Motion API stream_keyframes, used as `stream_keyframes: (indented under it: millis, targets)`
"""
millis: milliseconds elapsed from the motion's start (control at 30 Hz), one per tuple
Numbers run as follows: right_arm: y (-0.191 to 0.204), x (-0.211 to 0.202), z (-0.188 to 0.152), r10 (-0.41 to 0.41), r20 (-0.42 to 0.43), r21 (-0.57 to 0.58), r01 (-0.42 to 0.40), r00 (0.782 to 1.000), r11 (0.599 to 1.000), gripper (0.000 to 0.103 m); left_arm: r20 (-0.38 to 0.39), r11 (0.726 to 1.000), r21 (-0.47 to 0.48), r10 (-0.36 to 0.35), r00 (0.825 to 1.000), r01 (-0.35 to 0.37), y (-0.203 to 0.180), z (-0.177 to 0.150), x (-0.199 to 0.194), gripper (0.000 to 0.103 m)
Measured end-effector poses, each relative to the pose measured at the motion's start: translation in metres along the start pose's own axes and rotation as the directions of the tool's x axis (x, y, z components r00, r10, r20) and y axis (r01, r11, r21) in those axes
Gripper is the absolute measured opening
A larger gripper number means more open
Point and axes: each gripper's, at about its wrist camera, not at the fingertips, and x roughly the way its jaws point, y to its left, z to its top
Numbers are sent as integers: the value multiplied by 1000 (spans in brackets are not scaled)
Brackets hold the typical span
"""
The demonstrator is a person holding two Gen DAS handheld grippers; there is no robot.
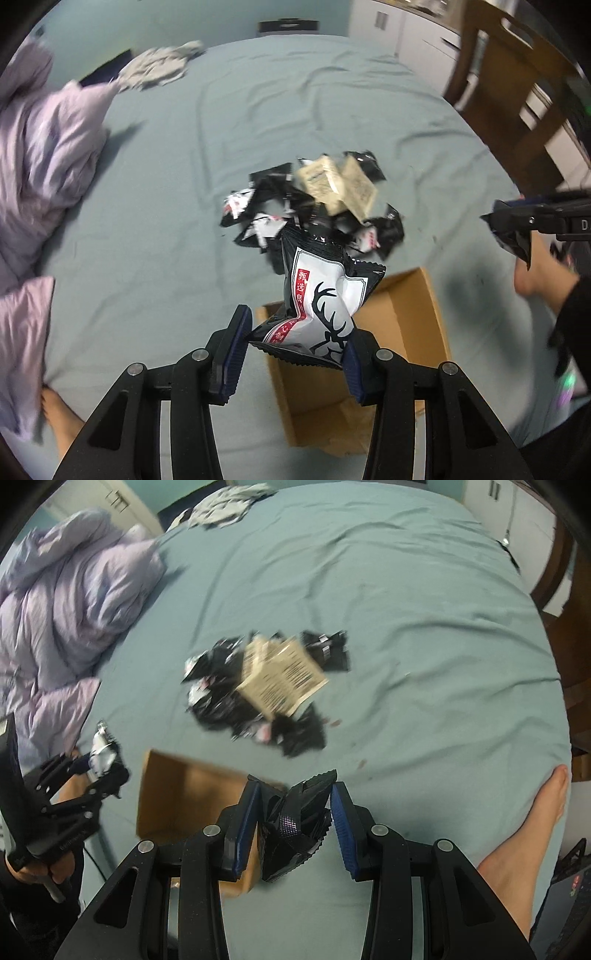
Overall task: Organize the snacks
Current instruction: 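Lower both packets into the cardboard box and open both grippers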
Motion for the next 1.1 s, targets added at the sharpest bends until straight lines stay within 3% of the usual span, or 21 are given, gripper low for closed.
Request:
stream_keyframes:
  millis: [267,667,1100]
  targets:
    - [29,-2,-8,33,6,-107,-32,999,994,37,-54,1000,-24,-8,999,6,-6,-2,33,45]
    - [18,41,-6,31,-62,-98,-37,998,995,37,-192,994,102,44,980,-25,-40,-15,92,45]
    - [3,61,-3,37,-81,-43,-41,996,998,37,-228,979,193,112,967,-68,-52,-22,114,50]
